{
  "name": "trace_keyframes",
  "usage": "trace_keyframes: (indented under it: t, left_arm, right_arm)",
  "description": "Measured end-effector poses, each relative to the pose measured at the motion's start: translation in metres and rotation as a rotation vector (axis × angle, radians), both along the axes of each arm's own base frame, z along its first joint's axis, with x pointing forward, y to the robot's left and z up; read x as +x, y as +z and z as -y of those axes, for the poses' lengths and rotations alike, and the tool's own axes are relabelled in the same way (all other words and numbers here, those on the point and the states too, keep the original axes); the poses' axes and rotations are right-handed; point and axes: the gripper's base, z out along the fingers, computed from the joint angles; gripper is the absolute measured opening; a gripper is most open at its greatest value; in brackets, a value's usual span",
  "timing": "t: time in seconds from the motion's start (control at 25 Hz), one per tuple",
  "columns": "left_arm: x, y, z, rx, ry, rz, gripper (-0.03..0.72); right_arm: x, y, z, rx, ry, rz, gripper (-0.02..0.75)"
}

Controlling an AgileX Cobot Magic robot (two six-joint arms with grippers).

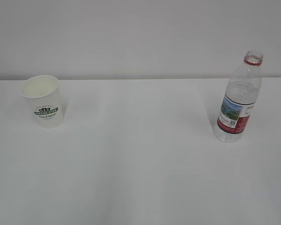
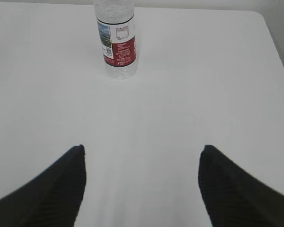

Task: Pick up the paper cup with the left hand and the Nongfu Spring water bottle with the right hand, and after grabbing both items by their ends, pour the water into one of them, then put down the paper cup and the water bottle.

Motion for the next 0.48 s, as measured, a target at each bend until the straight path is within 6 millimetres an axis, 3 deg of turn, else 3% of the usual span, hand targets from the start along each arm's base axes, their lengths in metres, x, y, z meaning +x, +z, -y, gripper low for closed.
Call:
trace_keyframes:
  t: [0.48]
  left_arm:
    - [0.0, 0.0, 0.0, 0.0, 0.0, 0.0, 0.549]
  right_arm:
    - [0.0, 0.0, 0.0, 0.0, 0.0, 0.0, 0.557]
